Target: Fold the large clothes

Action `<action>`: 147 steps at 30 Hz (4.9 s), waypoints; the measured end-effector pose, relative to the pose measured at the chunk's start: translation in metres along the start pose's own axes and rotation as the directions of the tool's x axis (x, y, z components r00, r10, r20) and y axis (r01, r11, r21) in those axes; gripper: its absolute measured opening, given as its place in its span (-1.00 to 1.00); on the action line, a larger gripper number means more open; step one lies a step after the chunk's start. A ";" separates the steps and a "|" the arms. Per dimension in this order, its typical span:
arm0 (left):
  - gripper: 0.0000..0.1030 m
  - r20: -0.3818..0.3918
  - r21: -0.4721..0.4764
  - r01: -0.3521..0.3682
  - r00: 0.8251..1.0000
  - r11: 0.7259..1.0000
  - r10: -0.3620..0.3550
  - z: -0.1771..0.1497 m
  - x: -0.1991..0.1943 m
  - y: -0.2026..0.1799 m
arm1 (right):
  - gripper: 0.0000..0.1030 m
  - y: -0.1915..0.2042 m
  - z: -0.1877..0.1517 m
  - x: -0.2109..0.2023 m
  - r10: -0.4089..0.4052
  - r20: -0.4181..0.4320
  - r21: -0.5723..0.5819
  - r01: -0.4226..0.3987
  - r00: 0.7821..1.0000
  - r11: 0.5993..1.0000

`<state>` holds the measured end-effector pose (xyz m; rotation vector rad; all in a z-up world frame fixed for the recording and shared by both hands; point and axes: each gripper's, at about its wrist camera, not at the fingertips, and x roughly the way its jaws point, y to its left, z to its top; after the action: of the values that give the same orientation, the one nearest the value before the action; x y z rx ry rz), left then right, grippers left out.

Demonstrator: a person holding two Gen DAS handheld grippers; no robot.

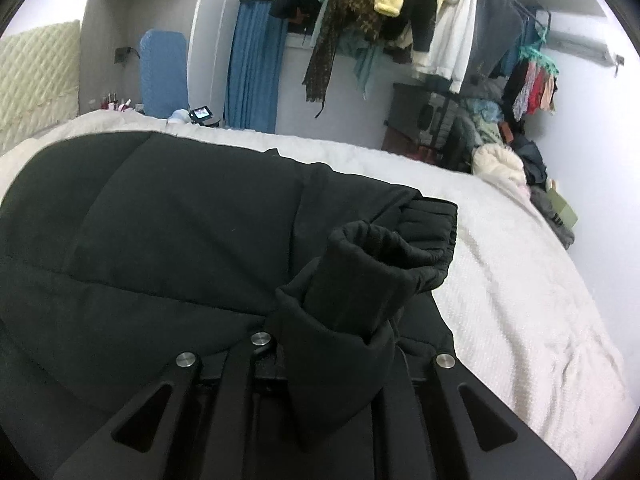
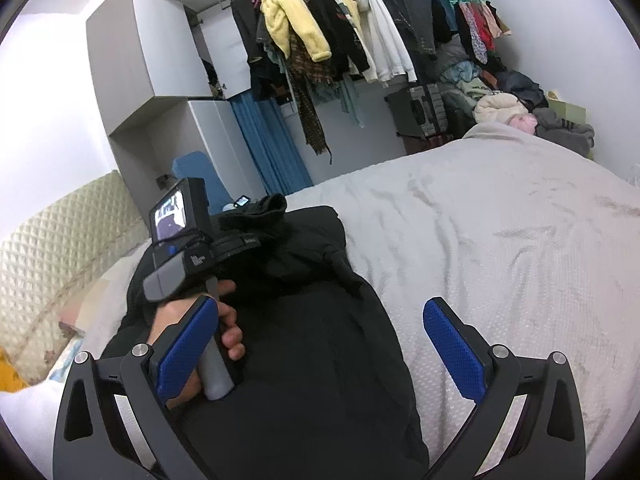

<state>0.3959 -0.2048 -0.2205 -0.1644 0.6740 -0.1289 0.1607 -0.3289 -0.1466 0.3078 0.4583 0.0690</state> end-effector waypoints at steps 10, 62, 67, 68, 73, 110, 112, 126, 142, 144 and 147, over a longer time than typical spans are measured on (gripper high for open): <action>0.89 0.028 0.051 0.070 0.997 0.996 -0.071 0.012 -0.061 0.005 | 1.00 0.014 -0.004 -0.002 -0.008 0.013 -0.064 0.008 1.000 0.998; 1.00 -0.042 0.007 -0.168 0.985 0.986 0.168 0.071 0.059 0.271 | 0.15 0.130 0.008 0.320 -0.001 -0.200 -0.348 -0.070 0.980 0.935; 0.99 -0.048 -0.012 -0.182 0.982 0.983 0.181 0.074 0.039 0.268 | 0.26 0.126 0.019 0.311 0.019 -0.267 -0.283 -0.097 0.963 0.954; 0.99 -0.046 -0.022 -0.181 0.983 0.983 0.180 0.075 0.033 0.269 | 0.33 0.126 0.024 0.304 0.033 -0.273 -0.263 -0.108 0.961 0.959; 0.99 -0.016 -0.058 -0.178 0.984 0.982 0.178 0.092 -0.019 0.264 | 0.72 0.142 0.051 0.254 0.065 -0.235 -0.278 -0.131 0.970 0.952; 0.99 0.080 -0.006 -0.071 0.994 0.997 0.071 -0.044 -0.376 0.226 | 1.00 0.162 0.025 -0.053 0.129 -0.078 -0.300 -0.146 0.989 0.943; 0.99 0.059 -0.009 -0.078 0.995 0.997 0.078 -0.058 -0.367 0.232 | 1.00 0.154 0.013 -0.053 0.113 -0.084 -0.292 -0.133 0.990 0.947; 0.99 -0.060 -0.067 -0.046 0.997 0.997 0.042 -0.087 -0.310 0.275 | 1.00 0.096 -0.005 -0.037 0.069 -0.167 -0.158 -0.096 0.984 0.983; 0.99 -0.352 -0.414 -0.027 0.927 0.910 -0.132 -0.099 -0.222 0.376 | 1.00 -0.048 -0.024 0.053 0.037 -0.492 0.328 0.146 0.870 0.933; 0.99 -0.369 -0.449 -0.016 0.914 0.893 -0.170 -0.106 -0.213 0.381 | 1.00 -0.060 -0.036 0.063 0.070 -0.531 0.393 0.173 0.844 0.903; 0.99 -0.389 -0.474 -0.018 0.901 0.880 -0.191 -0.115 -0.205 0.387 | 1.00 -0.072 -0.052 0.075 0.136 -0.570 0.469 0.184 0.810 0.864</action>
<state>0.1904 0.1966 -0.2589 -0.6521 1.1347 -0.0874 0.2039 -0.3733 -0.2452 0.8153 1.1134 0.0136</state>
